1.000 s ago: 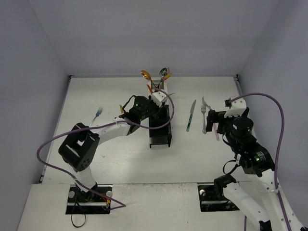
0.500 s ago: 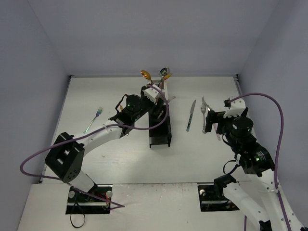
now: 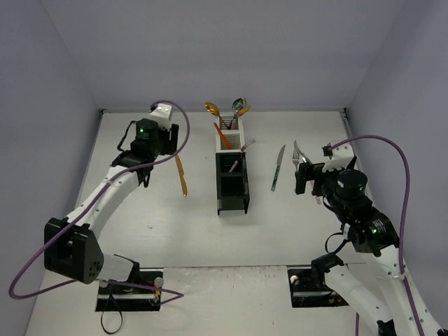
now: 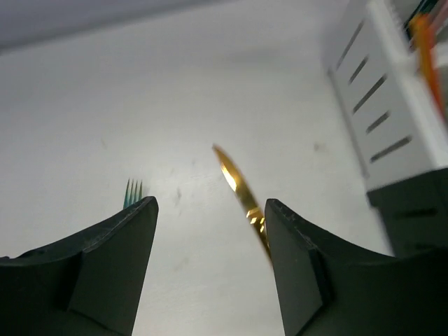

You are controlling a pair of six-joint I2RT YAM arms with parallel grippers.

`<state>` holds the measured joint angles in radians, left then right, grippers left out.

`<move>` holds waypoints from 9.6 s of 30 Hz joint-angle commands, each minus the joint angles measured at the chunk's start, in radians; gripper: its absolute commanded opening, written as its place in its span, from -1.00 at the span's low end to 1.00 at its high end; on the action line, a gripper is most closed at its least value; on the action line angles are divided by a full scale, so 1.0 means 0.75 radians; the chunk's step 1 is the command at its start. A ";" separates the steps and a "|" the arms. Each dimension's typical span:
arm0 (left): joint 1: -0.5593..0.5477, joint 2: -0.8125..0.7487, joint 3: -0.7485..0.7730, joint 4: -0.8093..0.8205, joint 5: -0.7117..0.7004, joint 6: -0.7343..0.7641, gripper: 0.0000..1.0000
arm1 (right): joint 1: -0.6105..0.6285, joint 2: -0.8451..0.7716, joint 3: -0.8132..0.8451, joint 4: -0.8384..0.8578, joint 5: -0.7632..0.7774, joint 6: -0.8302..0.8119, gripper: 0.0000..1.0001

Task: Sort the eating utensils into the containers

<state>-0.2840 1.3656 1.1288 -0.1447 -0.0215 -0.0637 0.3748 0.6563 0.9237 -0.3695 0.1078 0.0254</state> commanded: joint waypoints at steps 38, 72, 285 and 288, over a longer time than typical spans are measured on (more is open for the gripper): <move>0.554 0.908 0.606 -0.744 0.338 0.445 -0.34 | 0.012 0.154 0.052 0.049 -0.101 0.005 1.00; -0.172 0.136 0.414 0.478 0.649 -0.086 -1.00 | 0.012 0.077 0.071 0.051 -0.015 -0.022 1.00; -0.002 -0.434 -0.445 -0.255 -0.012 -0.206 0.50 | -0.594 1.282 0.351 0.647 -0.497 -0.103 0.12; 0.000 -0.438 -0.444 -0.264 -0.004 -0.208 0.50 | -0.601 1.448 0.496 0.532 -0.505 -0.228 0.14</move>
<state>-0.2867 1.0412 0.7406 -0.3628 -0.0412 -0.2169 -0.0701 1.6011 1.1474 0.1626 -0.2146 -0.0490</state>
